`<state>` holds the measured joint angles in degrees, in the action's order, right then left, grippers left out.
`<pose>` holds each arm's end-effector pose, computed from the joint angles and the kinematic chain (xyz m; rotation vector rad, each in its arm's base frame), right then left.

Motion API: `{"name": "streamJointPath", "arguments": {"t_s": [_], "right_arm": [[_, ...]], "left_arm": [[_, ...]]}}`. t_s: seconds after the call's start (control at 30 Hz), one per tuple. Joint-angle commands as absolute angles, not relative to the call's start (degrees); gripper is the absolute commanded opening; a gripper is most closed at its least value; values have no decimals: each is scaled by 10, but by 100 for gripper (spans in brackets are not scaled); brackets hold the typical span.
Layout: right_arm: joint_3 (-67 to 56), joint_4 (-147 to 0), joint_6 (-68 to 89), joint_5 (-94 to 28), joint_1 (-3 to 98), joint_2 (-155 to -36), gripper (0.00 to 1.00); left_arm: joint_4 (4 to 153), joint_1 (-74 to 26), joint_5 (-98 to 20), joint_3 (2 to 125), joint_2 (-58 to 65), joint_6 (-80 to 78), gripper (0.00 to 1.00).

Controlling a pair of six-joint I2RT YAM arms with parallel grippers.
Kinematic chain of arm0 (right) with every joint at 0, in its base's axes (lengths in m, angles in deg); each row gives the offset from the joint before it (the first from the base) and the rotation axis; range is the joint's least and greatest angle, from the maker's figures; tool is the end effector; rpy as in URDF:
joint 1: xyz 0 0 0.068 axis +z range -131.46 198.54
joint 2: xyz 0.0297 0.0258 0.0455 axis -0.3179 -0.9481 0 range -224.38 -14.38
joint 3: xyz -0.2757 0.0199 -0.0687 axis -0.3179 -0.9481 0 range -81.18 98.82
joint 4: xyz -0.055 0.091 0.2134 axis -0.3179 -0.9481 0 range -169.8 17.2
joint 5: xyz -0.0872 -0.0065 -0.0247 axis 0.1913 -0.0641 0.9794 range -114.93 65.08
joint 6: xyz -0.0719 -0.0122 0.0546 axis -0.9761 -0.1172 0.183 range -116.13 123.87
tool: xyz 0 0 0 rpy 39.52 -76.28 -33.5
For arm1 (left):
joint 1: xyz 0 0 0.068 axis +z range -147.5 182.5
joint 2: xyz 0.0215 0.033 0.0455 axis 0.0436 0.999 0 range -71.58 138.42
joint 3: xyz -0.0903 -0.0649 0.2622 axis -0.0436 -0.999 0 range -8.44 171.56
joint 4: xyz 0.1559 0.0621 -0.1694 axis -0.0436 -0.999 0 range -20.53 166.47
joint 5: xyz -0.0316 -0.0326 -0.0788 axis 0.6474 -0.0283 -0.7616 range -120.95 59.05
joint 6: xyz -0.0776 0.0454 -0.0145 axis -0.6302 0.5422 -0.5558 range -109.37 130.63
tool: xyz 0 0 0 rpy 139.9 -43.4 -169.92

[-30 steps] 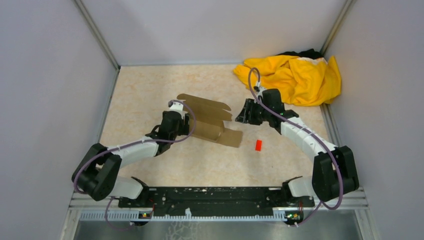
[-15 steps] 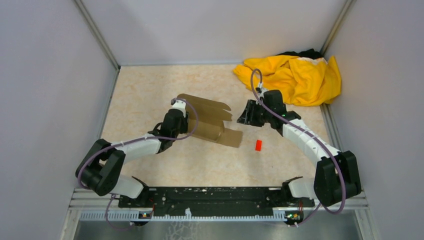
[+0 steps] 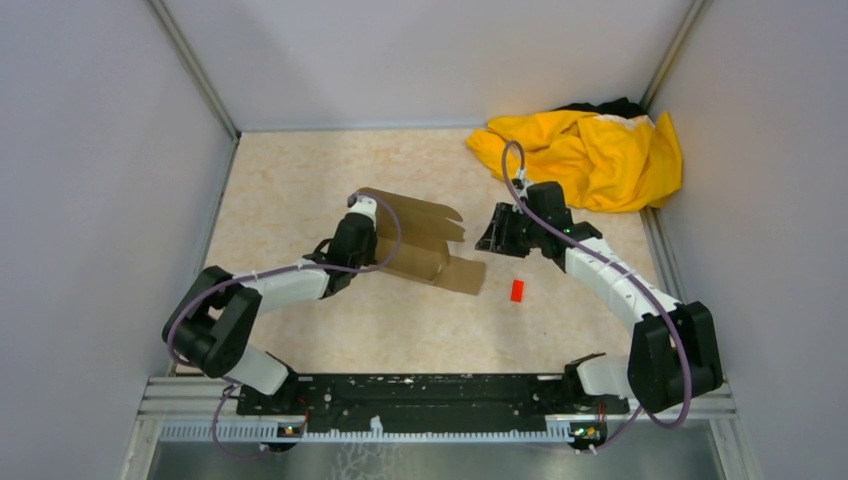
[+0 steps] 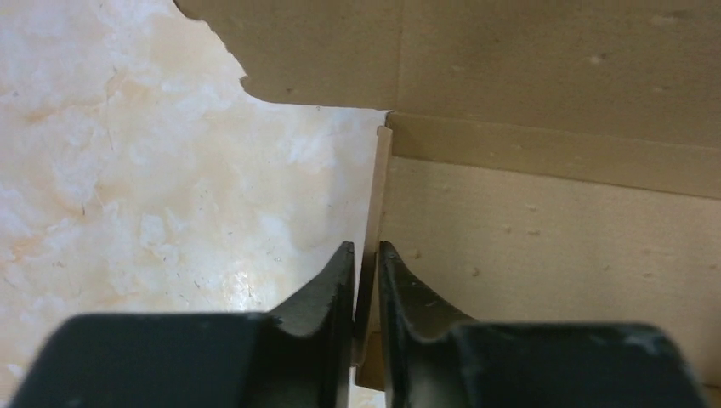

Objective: Fold the paper box

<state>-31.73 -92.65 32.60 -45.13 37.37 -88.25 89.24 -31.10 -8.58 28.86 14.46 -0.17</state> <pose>0.2524 0.1159 0.2375 0.0276 2.4328 0.8084 0.2773 -0.1469 0.1754 0.2109 2.1347 -0.0205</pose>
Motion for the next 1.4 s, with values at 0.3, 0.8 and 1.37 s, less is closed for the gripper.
{"name": "streamJointPath", "arguments": {"t_s": [0.3, 0.8, 1.37], "right_arm": [[-313, -935, 331, -424, 350, -883, 44], [-296, -881, 330, -411, 321, -1023, 4], [-310, -800, 343, -391, 321, -1097, 0]], "left_arm": [[816, -308, -75, 339, 182, -50, 0], [767, -307, -61, 356, 191, -89, 0], [773, -308, -71, 356, 196, -93, 0]]}}
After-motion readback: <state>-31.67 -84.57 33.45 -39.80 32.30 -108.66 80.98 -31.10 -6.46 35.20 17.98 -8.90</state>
